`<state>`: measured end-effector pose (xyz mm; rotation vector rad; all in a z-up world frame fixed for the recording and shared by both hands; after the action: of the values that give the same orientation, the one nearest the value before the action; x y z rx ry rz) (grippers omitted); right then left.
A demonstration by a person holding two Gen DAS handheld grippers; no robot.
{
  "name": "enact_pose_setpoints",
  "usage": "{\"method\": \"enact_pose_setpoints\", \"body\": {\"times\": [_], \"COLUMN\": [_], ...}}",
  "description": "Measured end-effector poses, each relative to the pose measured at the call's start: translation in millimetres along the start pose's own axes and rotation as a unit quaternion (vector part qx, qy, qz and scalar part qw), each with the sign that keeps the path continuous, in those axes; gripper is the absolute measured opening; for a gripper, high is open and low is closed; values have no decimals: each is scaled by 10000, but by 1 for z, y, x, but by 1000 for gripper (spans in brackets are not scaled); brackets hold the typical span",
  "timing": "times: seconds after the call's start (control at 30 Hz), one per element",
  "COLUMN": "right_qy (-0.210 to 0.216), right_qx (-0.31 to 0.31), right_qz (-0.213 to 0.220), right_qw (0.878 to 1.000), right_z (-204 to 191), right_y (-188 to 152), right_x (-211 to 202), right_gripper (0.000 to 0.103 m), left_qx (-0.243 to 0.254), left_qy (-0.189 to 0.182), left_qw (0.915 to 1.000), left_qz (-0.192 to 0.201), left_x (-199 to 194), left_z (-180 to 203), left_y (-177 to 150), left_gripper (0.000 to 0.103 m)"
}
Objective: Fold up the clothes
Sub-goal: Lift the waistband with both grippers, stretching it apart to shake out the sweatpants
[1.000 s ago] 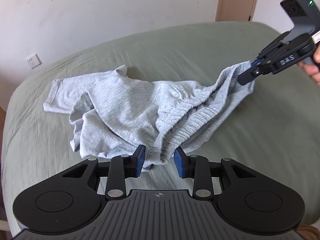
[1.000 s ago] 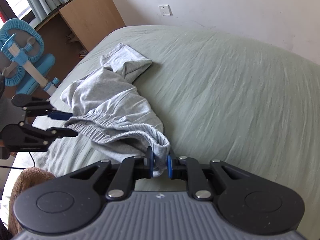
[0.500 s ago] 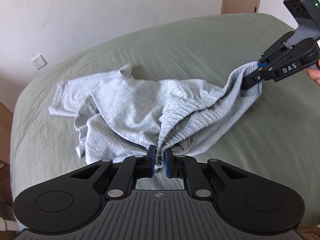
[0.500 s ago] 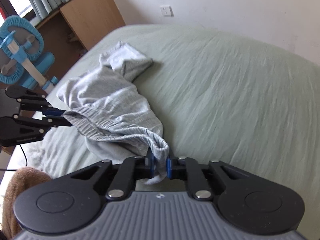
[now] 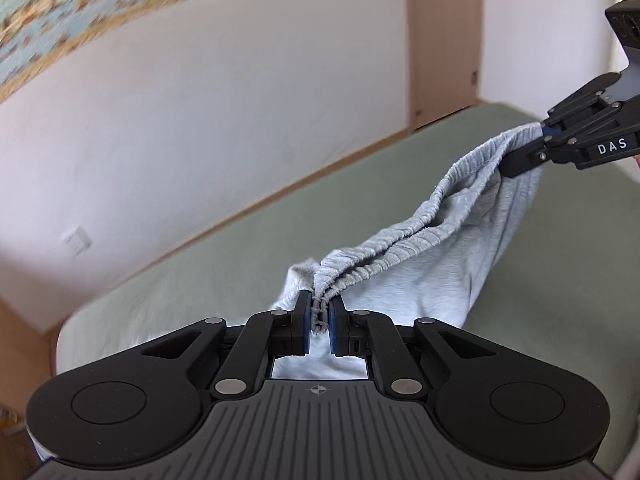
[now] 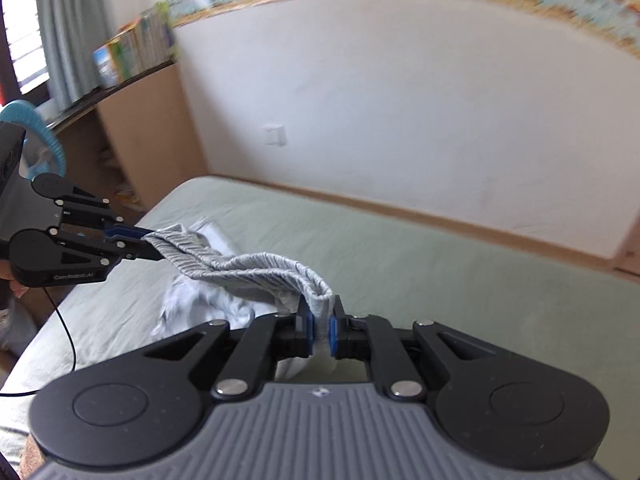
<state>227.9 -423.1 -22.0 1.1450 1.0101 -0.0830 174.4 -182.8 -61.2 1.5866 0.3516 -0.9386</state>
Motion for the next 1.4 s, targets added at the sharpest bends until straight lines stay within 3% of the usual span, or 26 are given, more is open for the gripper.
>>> {"method": "enact_pose_setpoints", "body": {"times": [0.13,0.27,0.43,0.6,0.8,0.9,1.0,1.13,1.23,1.4], "right_qy": [-373,-690,-1214,-1452,-1454,-1386,-1406,-1576,-1768,-2338], "right_qx": [21,33,63,133,362,585,820,1068,1163,1005], "right_qz": [-563,-1015,-1149,-1237,-1475,-1604,-1661,-1720,-1657,-1469], "right_qw": [9977,9924,9859,9815,9776,9755,9726,9665,9632,9559], "right_z": [32,54,73,89,120,153,191,254,312,376], "right_y": [-7,-18,-27,-46,-81,-101,-109,-115,-100,-43], "right_x": [-56,-112,-185,-224,-202,-167,-126,-78,-57,-71], "right_gripper": [7,8,8,8,8,8,8,8,8,8], "left_qx": [486,930,1271,1526,1647,1578,1579,1504,1417,1303], "left_qy": [-332,-602,-994,-1303,-1406,-1370,-1234,-1062,-964,-840], "left_qw": [9982,9937,9868,9796,9755,9763,9770,9795,9818,9870], "left_qz": [-82,-183,-160,-93,-378,-564,-725,-820,-816,-427], "left_x": [-10,-19,-24,-26,16,41,90,167,213,230], "left_z": [60,114,173,214,238,245,251,257,260,258], "left_y": [43,64,80,87,82,92,105,148,192,280], "left_gripper": [8,8,8,8,8,8,8,8,7,7]}}
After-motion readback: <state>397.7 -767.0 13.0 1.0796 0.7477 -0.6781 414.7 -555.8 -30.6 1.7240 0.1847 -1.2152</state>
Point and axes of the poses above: each gripper's, at about its wrist camera, not at the fingertips, and x roughly the way its jaws point, z to its right, y to its top, the point moved 9 cm from there along x, roughly the way its jaws point, and after that the axes turned 13 degrees about -x, right-handed, at the moved point
